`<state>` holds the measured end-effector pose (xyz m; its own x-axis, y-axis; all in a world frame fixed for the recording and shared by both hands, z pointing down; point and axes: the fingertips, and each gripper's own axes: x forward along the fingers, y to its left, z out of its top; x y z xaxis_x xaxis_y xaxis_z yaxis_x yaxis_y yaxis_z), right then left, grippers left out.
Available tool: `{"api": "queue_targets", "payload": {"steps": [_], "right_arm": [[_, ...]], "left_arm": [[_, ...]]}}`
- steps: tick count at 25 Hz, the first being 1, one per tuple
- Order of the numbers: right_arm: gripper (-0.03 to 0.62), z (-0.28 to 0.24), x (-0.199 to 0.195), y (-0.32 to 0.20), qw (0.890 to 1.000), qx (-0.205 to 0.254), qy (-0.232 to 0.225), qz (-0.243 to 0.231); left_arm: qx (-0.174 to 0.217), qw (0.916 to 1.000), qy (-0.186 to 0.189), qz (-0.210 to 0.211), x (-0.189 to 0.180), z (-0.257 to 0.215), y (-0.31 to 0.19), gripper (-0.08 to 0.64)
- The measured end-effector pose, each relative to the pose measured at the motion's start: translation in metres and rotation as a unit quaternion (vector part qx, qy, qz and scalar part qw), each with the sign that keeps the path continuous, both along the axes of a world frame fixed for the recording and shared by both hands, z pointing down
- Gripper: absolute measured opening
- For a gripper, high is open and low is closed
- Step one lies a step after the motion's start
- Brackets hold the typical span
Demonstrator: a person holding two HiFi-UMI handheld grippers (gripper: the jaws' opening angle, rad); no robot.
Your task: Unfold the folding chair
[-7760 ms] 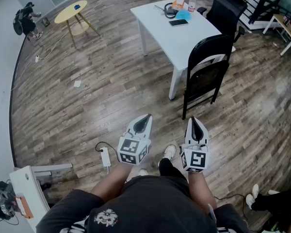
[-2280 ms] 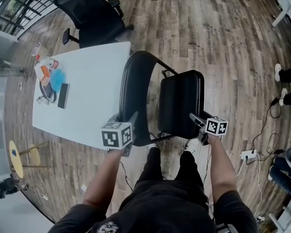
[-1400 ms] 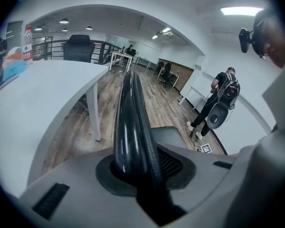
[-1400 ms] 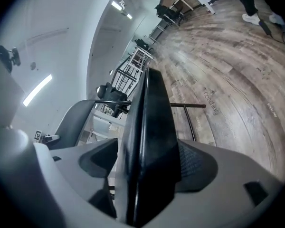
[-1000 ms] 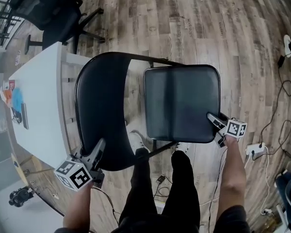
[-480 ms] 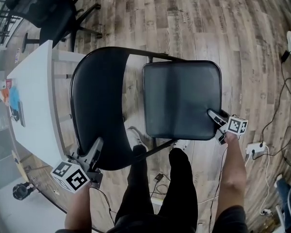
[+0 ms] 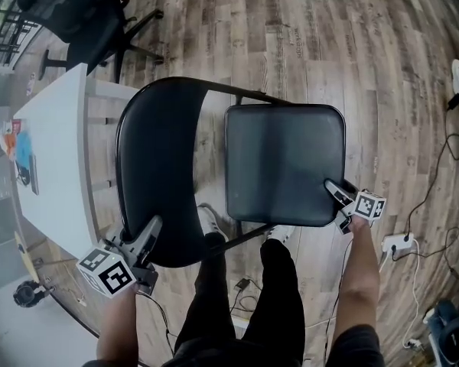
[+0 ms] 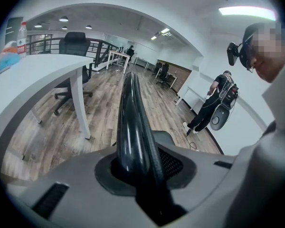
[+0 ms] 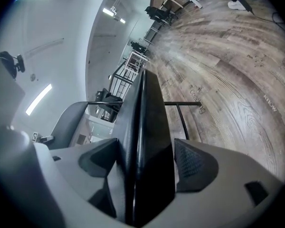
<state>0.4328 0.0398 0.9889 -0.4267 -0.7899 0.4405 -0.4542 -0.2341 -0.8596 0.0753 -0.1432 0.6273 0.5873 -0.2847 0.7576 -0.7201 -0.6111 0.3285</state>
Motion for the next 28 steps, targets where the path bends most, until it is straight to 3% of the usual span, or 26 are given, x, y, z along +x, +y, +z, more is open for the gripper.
{"api": "queue_targets", "payload": {"steps": [4, 7, 11, 14, 15, 17, 22, 28], "right_arm": [[0.356, -0.009, 0.045, 0.014, 0.996, -0.01, 0.07, 0.047], [0.354, -0.063, 0.077, 0.015, 0.987, 0.013, 0.132, 0.093], [0.346, -0.177, 0.046, 0.0, 0.966, 0.074, 0.238, 0.061], [0.181, -0.277, 0.0, -0.015, 0.935, 0.111, 0.334, 0.049], [0.086, -0.312, -0.015, -0.019, 0.923, 0.124, 0.362, 0.05], [0.034, -0.377, -0.052, -0.022, 0.902, 0.15, 0.402, 0.051], [0.015, -0.51, -0.155, -0.01, 0.847, 0.174, 0.498, 0.068], [0.014, -0.606, -0.273, 0.03, 0.799, 0.181, 0.564, 0.106]], "left_arm": [[0.022, 0.9997, -0.009, 0.002, -0.015, -0.016, -0.003, 0.171], [0.06, 0.9978, -0.012, -0.025, -0.031, -0.05, -0.01, 0.204], [0.13, 0.9882, 0.009, -0.08, -0.058, -0.119, -0.02, 0.182], [0.201, 0.9757, 0.023, -0.086, -0.058, -0.165, -0.02, 0.092], [0.221, 0.9714, 0.031, -0.082, -0.052, -0.178, -0.018, 0.025], [0.24, 0.9664, 0.058, -0.07, -0.041, -0.197, -0.008, 0.006], [0.273, 0.9537, 0.126, -0.018, -0.045, -0.218, 0.036, 0.005], [0.276, 0.9447, 0.175, 0.025, -0.092, -0.255, 0.1, 0.005]]}}
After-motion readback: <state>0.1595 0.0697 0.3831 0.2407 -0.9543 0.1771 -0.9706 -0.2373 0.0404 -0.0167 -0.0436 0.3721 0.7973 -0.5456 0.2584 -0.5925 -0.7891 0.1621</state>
